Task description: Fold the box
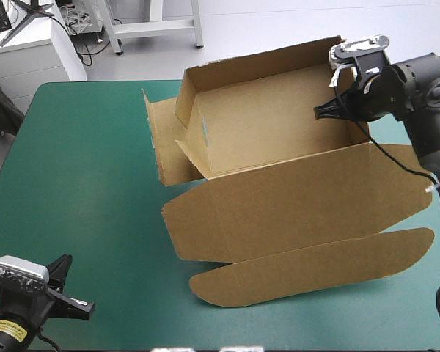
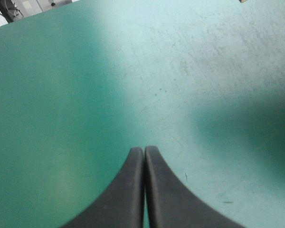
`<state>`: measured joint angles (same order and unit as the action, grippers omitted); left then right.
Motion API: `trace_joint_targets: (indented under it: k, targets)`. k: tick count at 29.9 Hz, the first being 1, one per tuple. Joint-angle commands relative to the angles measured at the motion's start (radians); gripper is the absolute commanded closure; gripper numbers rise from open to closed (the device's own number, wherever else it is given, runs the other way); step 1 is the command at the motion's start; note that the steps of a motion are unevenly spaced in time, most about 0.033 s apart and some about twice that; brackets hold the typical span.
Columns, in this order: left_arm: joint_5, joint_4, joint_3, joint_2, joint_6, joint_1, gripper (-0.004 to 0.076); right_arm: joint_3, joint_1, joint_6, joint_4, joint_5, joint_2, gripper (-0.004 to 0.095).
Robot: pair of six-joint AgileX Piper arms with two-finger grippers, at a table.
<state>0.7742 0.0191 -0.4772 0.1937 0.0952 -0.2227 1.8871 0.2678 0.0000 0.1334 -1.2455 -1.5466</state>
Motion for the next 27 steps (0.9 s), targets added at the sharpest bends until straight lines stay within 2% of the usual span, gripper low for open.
trace_joint_targets:
  k: [1, 4, 6, 9, 11, 12, 18, 23, 27]
  targets:
    - [-0.145, -0.067, -0.024, 0.012, -0.013, 0.003, 0.0713, 0.032, -0.004, 0.022, 0.016, -0.009, 0.068, 0.0928]
    - [-0.201, -0.12, -0.024, 0.012, -0.013, 0.003, 0.0631, 0.03, -0.004, 0.029, 0.014, -0.009, 0.068, 0.0928]
    - [-0.219, -0.152, -0.024, 0.012, -0.011, 0.003, 0.0539, 0.03, -0.004, 0.029, 0.013, -0.009, 0.058, 0.0928]
    - [-0.232, -0.203, -0.024, 0.012, -0.009, 0.003, 0.0336, 0.03, -0.004, 0.029, 0.009, -0.009, 0.047, 0.0928]
    - [-0.252, -0.221, -0.024, 0.012, -0.009, 0.003, 0.0239, 0.03, -0.004, 0.029, -0.001, -0.009, 0.045, 0.0928]
    - [-0.259, -0.223, -0.024, 0.012, -0.009, 0.003, 0.0214, 0.03, -0.004, 0.029, -0.006, -0.009, 0.045, 0.0928]
    - [-0.266, -0.349, -0.024, 0.012, 0.0, 0.003, 0.0225, 0.03, -0.004, 0.029, -0.01, -0.009, 0.045, 0.0928]
    - [-0.307, -0.324, -0.024, 0.029, 0.055, 0.003, 0.0225, 0.03, -0.004, 0.021, -0.01, -0.009, 0.045, 0.0928]
    - [-0.363, -0.291, -0.055, 0.12, 0.055, 0.003, 0.0268, 0.03, -0.004, 0.016, -0.01, -0.009, 0.045, 0.0928]
